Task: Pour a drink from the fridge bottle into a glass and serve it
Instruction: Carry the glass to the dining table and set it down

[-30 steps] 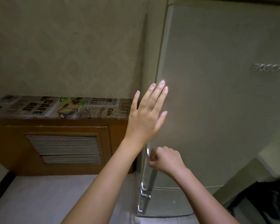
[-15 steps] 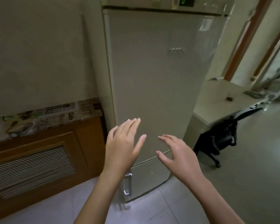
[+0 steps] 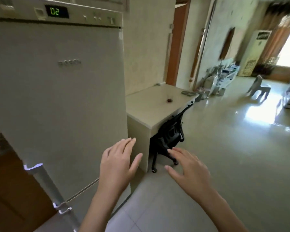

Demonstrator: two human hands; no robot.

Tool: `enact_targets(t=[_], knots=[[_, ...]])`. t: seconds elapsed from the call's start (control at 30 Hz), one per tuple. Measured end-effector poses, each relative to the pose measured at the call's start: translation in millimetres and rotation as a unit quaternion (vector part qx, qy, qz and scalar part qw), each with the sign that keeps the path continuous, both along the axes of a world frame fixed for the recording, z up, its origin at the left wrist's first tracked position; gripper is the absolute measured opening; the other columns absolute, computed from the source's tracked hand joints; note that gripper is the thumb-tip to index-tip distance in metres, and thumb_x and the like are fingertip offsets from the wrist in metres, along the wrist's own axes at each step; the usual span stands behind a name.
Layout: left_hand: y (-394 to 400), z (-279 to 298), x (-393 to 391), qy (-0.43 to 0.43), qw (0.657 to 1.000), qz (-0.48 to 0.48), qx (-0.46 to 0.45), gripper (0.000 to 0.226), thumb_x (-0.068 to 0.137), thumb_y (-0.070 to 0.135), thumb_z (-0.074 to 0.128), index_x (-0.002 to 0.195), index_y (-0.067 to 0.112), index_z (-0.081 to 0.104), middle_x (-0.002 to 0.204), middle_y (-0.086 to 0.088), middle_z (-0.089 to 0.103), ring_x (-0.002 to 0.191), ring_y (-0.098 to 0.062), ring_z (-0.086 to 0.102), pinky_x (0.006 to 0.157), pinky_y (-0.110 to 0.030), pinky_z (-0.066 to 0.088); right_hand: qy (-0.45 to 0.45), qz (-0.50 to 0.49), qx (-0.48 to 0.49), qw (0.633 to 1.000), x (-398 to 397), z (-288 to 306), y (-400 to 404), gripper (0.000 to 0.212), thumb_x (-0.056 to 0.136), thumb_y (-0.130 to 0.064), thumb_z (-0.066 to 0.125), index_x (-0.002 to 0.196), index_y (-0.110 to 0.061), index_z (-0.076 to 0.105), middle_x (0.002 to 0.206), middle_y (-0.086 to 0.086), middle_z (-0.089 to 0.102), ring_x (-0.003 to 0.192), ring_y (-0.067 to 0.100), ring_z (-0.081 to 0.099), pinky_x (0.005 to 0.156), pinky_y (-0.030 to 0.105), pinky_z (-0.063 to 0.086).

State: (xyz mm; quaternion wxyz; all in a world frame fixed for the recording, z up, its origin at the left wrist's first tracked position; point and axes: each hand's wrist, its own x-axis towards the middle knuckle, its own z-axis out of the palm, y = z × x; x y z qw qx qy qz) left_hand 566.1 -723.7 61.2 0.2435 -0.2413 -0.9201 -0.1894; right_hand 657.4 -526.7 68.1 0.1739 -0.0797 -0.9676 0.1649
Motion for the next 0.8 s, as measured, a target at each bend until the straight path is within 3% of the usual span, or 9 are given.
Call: enact_targets(t=[0.2,0.4,0.8], knots=[[121.9,-6.8,12.3,-0.035,0.997,-0.055,-0.028,0.057,0.088,0.054,0.037,0.131,0.023,0.056,0.129,0.004,0.061,0.119,-0.016,0.056,0.091,-0.032,0.042,-0.008,-0.059,0.016,0.998,34.9,-0.5,106.2,0.050,0.084,-0.051,0.052,0.131,-0.037,0.047,0.135,-0.017,0.047,0.124,0.007,0.044,0.097,0.025,0.037],[202.0,-15.1,1.9,-0.056,0.993,-0.083,-0.056,0.061,0.090,0.058,0.029,0.137,0.025,0.049,0.135,0.004,0.056,0.125,-0.015,0.051,0.097,-0.036,0.041,0.000,-0.108,0.001,0.994,46.2,-4.7,181.7,0.044,0.085,-0.047,0.057,0.127,-0.034,0.052,0.132,-0.017,0.051,0.121,0.008,0.048,0.092,0.028,0.041],[369.8,-43.5,-87.6,-0.081,0.982,-0.156,-0.075,0.062,0.090,0.058,0.029,0.136,0.023,0.049,0.136,0.003,0.055,0.127,-0.015,0.049,0.100,-0.039,0.041,-0.021,-0.176,-0.024,0.984,-17.6,-25.3,335.5,0.042,0.086,-0.048,0.056,0.126,-0.037,0.052,0.135,-0.017,0.050,0.123,0.009,0.048,0.093,0.031,0.044]])
